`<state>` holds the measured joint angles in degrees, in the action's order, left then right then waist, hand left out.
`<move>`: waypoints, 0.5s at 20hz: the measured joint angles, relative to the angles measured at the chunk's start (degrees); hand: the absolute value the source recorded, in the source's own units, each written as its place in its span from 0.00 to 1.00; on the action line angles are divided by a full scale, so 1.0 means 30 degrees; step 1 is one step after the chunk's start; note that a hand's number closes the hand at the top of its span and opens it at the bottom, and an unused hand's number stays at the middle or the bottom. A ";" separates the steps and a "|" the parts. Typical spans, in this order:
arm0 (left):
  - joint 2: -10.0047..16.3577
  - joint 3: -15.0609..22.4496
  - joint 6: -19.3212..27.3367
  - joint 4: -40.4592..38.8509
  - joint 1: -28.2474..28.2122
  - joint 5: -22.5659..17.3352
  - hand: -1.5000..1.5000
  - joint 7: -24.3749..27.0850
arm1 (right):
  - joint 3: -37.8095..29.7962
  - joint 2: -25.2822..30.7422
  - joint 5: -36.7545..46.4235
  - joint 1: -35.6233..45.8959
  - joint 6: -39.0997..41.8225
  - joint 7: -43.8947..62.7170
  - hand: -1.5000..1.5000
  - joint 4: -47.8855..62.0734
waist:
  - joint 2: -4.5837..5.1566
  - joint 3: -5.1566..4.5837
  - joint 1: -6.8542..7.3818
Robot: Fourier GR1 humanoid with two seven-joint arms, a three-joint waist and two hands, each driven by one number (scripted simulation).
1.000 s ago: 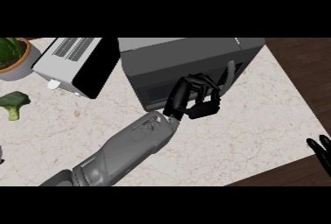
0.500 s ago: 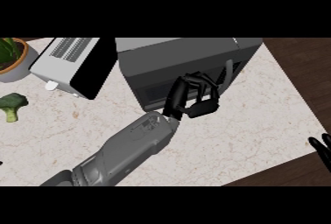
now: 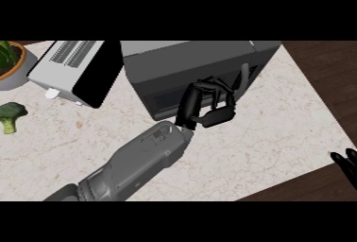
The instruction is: Pick up the milk, place it into the microwave and close the microwave
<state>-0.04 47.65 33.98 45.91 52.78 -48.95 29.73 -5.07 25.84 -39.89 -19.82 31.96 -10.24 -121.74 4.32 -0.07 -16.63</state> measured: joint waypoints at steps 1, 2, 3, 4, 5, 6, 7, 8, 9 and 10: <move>0.0001 0.0008 0.0073 -0.0013 -0.0011 -0.0070 1.00 0.0158 | 0.0041 0.0065 -0.0057 0.0003 0.0073 0.0047 0.00 -0.0047 | 0.0010 0.0000 -0.0040; -0.0002 0.0013 0.0124 -0.0027 -0.0015 -0.0146 1.00 0.0313 | 0.0078 0.0111 -0.0118 0.0008 0.0128 0.0081 0.00 -0.0097 | 0.0025 0.0000 -0.0067; -0.0002 0.0051 0.0196 -0.0057 -0.0010 -0.0209 1.00 0.0456 | 0.0127 0.0140 -0.0160 0.0021 0.0173 0.0112 0.00 -0.0138 | 0.0031 0.0003 -0.0090; -0.0001 0.0074 0.0227 -0.0078 -0.0004 -0.0288 1.00 0.0580 | 0.0163 0.0178 -0.0210 0.0034 0.0197 0.0157 0.00 -0.0197 | 0.0038 0.0001 -0.0109; 0.0000 0.0073 0.0298 -0.0099 -0.0020 -0.0362 1.00 0.0732 | 0.0180 0.0220 -0.0269 0.0031 0.0229 0.0190 0.00 -0.0272 | 0.0040 -0.0002 -0.0157; 0.0000 0.0059 0.0331 -0.0114 -0.0033 -0.0453 1.00 0.0863 | 0.0206 0.0271 -0.0313 0.0007 0.0278 0.0231 0.00 -0.0335 | 0.0043 -0.0004 -0.0198; -0.0002 0.0065 0.0361 -0.0142 -0.0031 -0.0534 1.00 0.0970 | 0.0172 0.0322 -0.0376 -0.0004 0.0293 0.0260 0.00 -0.0365 | 0.0043 -0.0003 -0.0223; -0.0002 0.0082 0.0380 -0.0169 -0.0027 -0.0607 1.00 0.1075 | 0.0154 0.0368 -0.0439 -0.0001 0.0303 0.0290 0.00 -0.0421 | 0.0043 -0.0002 -0.0243; -0.0001 0.0105 0.0430 -0.0179 -0.0017 -0.0685 1.00 0.1171 | 0.0159 0.0417 -0.0500 0.0005 0.0310 0.0341 0.00 -0.0447 | 0.0053 -0.0002 -0.0260; -0.0002 0.0143 0.0442 -0.0232 -0.0005 -0.0715 1.00 0.1295 | 0.0115 0.0471 -0.0560 0.0014 0.0321 0.0362 0.00 -0.0505 | 0.0053 -0.0001 -0.0274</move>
<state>-0.04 48.08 35.31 45.21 52.76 -51.09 33.61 -4.72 27.25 -41.57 -19.78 32.92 -9.16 -123.25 4.48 -0.07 -17.45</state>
